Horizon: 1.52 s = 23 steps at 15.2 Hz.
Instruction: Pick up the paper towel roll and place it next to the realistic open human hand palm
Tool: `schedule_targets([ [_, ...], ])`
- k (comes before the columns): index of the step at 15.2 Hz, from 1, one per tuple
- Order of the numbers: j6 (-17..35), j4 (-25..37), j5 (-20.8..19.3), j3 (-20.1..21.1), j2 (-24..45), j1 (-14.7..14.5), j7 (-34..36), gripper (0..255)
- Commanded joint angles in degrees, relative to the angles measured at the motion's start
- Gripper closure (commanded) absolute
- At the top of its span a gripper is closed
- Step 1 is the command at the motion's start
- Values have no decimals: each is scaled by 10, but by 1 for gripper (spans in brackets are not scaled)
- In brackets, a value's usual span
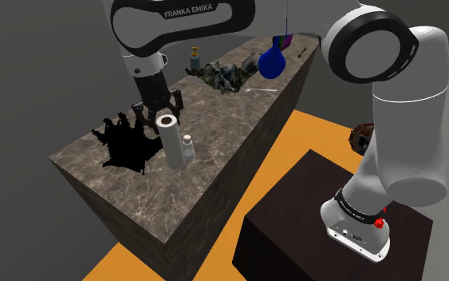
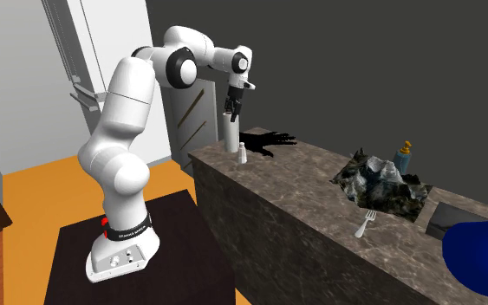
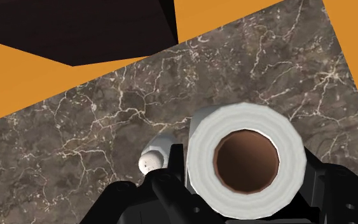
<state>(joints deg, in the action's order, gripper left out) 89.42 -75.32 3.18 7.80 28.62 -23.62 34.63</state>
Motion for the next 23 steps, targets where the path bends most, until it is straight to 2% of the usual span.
schedule_targets([
  [1,17,-18,0,0,-1,0,-1,255],
  [3,36,-35,0,-1,1,0,-3,255],
  [11,36,-35,0,-1,1,0,-3,255],
  [12,36,-35,0,-1,1,0,-3,0],
  [17,36,-35,0,-1,1,0,-3,0],
  [21,-51,80,-3,-1,30,0,0,0],
  [23,-51,80,-3,-1,30,0,0,0],
])
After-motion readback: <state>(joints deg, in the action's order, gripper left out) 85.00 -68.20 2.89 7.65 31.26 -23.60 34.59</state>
